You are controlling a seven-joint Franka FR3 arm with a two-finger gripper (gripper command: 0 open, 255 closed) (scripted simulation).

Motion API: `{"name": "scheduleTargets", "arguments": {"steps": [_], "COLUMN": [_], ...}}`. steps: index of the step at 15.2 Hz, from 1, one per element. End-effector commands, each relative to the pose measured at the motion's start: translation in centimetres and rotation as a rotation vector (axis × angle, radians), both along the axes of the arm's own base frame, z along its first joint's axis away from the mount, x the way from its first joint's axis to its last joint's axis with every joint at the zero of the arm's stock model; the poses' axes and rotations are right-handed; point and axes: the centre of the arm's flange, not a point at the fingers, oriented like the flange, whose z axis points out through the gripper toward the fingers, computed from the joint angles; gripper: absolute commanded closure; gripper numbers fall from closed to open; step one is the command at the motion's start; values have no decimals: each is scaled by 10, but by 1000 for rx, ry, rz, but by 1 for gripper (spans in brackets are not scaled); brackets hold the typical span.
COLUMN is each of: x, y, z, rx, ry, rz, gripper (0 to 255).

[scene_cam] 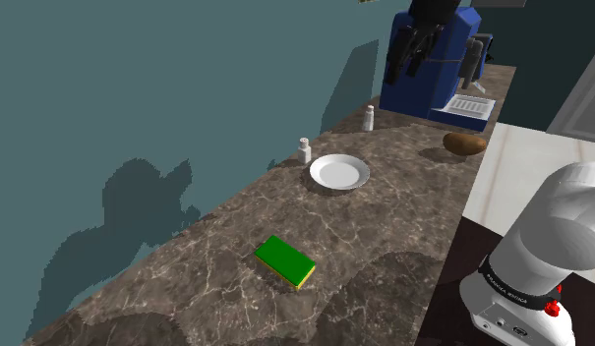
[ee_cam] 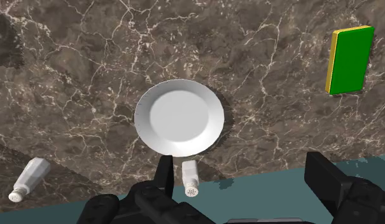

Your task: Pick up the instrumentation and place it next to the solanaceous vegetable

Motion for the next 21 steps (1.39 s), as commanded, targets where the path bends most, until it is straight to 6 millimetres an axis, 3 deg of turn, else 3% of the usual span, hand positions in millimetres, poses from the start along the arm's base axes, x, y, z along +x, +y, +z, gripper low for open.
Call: {"name": "scheduleTargets", "arguments": {"steps": [1,21], "x": [0,182], "y": [0,-12], "z": [0,-187], "rx": [0,76], "ry": [0,-27], "rz": [0,-113], "gripper": [0,0]}}
